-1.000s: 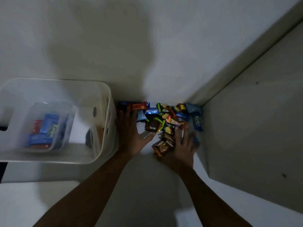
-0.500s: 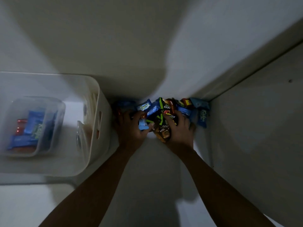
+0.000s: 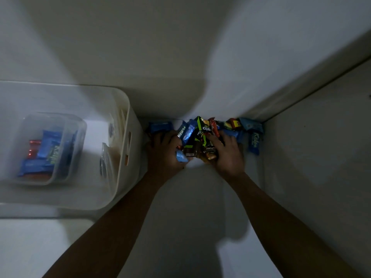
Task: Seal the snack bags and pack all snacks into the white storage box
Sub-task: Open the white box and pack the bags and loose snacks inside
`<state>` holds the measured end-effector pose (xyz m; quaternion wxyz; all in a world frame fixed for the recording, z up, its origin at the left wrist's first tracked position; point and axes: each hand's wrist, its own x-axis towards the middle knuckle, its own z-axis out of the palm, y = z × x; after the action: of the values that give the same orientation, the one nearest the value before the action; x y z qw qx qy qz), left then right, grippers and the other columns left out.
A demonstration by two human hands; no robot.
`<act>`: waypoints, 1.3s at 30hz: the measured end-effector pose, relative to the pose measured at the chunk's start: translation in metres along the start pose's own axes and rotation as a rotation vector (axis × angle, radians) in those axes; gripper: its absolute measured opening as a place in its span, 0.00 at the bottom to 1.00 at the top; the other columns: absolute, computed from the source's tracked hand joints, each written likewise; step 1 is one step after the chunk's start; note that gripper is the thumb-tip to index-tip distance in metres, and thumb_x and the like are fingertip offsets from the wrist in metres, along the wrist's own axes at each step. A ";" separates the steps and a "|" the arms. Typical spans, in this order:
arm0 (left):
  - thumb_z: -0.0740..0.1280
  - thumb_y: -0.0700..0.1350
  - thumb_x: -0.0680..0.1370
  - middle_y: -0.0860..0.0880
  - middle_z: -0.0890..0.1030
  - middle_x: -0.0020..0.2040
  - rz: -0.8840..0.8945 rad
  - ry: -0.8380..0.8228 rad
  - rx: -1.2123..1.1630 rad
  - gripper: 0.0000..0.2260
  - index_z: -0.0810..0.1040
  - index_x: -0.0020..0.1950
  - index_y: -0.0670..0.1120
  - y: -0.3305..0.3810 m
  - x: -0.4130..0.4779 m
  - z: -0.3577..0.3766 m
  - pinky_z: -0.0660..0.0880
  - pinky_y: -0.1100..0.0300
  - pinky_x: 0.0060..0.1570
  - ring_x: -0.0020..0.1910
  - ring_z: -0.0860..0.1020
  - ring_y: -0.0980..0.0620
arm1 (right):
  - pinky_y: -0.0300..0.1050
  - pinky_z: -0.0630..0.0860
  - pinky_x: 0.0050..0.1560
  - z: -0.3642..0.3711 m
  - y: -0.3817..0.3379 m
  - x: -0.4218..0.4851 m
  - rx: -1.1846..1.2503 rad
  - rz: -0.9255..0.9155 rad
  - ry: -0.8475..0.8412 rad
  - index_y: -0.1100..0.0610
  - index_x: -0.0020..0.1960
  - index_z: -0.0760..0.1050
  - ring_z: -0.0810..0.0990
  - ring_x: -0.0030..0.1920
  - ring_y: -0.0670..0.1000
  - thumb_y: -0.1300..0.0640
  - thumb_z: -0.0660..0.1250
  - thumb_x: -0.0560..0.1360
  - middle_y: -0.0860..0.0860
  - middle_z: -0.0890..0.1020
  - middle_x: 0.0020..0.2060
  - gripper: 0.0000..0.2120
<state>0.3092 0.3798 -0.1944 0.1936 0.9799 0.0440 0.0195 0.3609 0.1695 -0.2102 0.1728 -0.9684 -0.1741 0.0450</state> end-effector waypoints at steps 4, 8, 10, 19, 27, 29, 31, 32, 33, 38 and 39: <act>0.65 0.55 0.67 0.47 0.76 0.45 0.034 0.027 -0.118 0.13 0.71 0.41 0.46 0.002 0.002 0.000 0.72 0.50 0.35 0.46 0.74 0.42 | 0.56 0.79 0.51 -0.002 0.004 0.003 0.042 -0.053 0.077 0.54 0.64 0.78 0.78 0.58 0.64 0.54 0.80 0.64 0.59 0.80 0.61 0.29; 0.66 0.53 0.67 0.48 0.75 0.39 0.032 0.060 -0.200 0.12 0.69 0.38 0.46 0.004 0.001 0.000 0.68 0.52 0.32 0.41 0.71 0.45 | 0.56 0.81 0.51 -0.002 0.002 -0.001 0.113 -0.009 0.092 0.54 0.63 0.79 0.80 0.57 0.63 0.56 0.81 0.64 0.59 0.80 0.61 0.29; 0.69 0.48 0.68 0.47 0.74 0.37 0.031 0.082 -0.252 0.11 0.69 0.37 0.45 0.005 0.000 -0.002 0.64 0.56 0.32 0.39 0.68 0.49 | 0.53 0.81 0.53 -0.004 0.000 -0.003 0.181 0.017 0.105 0.54 0.63 0.79 0.80 0.57 0.62 0.55 0.81 0.64 0.57 0.81 0.61 0.28; 0.70 0.37 0.64 0.50 0.74 0.40 -0.147 0.101 -0.484 0.10 0.73 0.40 0.47 0.017 -0.019 -0.016 0.72 0.49 0.36 0.41 0.73 0.45 | 0.41 0.77 0.62 -0.037 -0.021 -0.020 0.595 0.127 0.173 0.56 0.64 0.79 0.80 0.59 0.48 0.61 0.81 0.65 0.51 0.80 0.61 0.29; 0.66 0.36 0.61 0.53 0.72 0.34 -0.213 0.094 -0.598 0.11 0.70 0.38 0.50 0.053 -0.027 -0.072 0.66 0.57 0.28 0.34 0.74 0.49 | 0.37 0.76 0.60 -0.096 -0.046 -0.038 0.693 0.143 0.363 0.53 0.61 0.80 0.81 0.56 0.49 0.64 0.78 0.67 0.49 0.81 0.56 0.24; 0.65 0.35 0.61 0.50 0.74 0.34 -0.159 0.164 -0.610 0.10 0.72 0.39 0.45 0.062 -0.030 -0.095 0.72 0.46 0.30 0.34 0.74 0.48 | 0.49 0.78 0.60 -0.113 -0.055 -0.036 0.783 0.146 0.368 0.47 0.60 0.80 0.82 0.56 0.51 0.64 0.77 0.67 0.51 0.82 0.56 0.24; 0.65 0.34 0.62 0.47 0.76 0.35 -0.074 0.296 -0.635 0.08 0.73 0.39 0.42 0.071 -0.035 -0.119 0.73 0.43 0.34 0.36 0.74 0.48 | 0.49 0.79 0.57 -0.131 -0.070 -0.029 0.841 0.137 0.376 0.46 0.58 0.79 0.82 0.54 0.49 0.67 0.76 0.67 0.52 0.83 0.54 0.25; 0.65 0.35 0.63 0.47 0.77 0.36 -0.021 0.370 -0.663 0.07 0.73 0.39 0.41 0.075 -0.038 -0.132 0.73 0.44 0.34 0.35 0.75 0.48 | 0.45 0.79 0.56 -0.140 -0.080 -0.026 0.885 0.143 0.380 0.46 0.57 0.79 0.83 0.53 0.47 0.70 0.76 0.66 0.53 0.83 0.53 0.26; 0.65 0.36 0.64 0.46 0.77 0.36 0.032 0.436 -0.698 0.06 0.73 0.40 0.41 0.077 -0.042 -0.145 0.73 0.44 0.34 0.35 0.76 0.48 | 0.43 0.79 0.55 -0.149 -0.092 -0.021 0.933 0.146 0.378 0.48 0.57 0.79 0.83 0.52 0.46 0.71 0.75 0.66 0.54 0.83 0.53 0.26; 0.71 0.41 0.70 0.44 0.78 0.37 0.046 0.642 -0.735 0.07 0.72 0.40 0.44 0.048 -0.063 -0.204 0.73 0.45 0.31 0.34 0.76 0.43 | 0.41 0.79 0.55 -0.182 -0.167 0.000 1.008 -0.025 0.296 0.63 0.59 0.80 0.84 0.52 0.50 0.70 0.73 0.69 0.57 0.85 0.51 0.19; 0.70 0.43 0.70 0.45 0.77 0.36 0.010 0.668 -0.720 0.08 0.71 0.40 0.49 0.035 -0.066 -0.213 0.73 0.46 0.31 0.34 0.76 0.44 | 0.41 0.79 0.54 -0.185 -0.185 0.004 1.007 -0.073 0.265 0.64 0.59 0.81 0.84 0.51 0.50 0.70 0.73 0.69 0.57 0.85 0.51 0.18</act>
<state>0.2344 0.4223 0.0144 0.4954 0.7911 0.0896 0.3474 0.3329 0.2742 0.0280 0.6391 -0.7560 -0.1411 -0.0059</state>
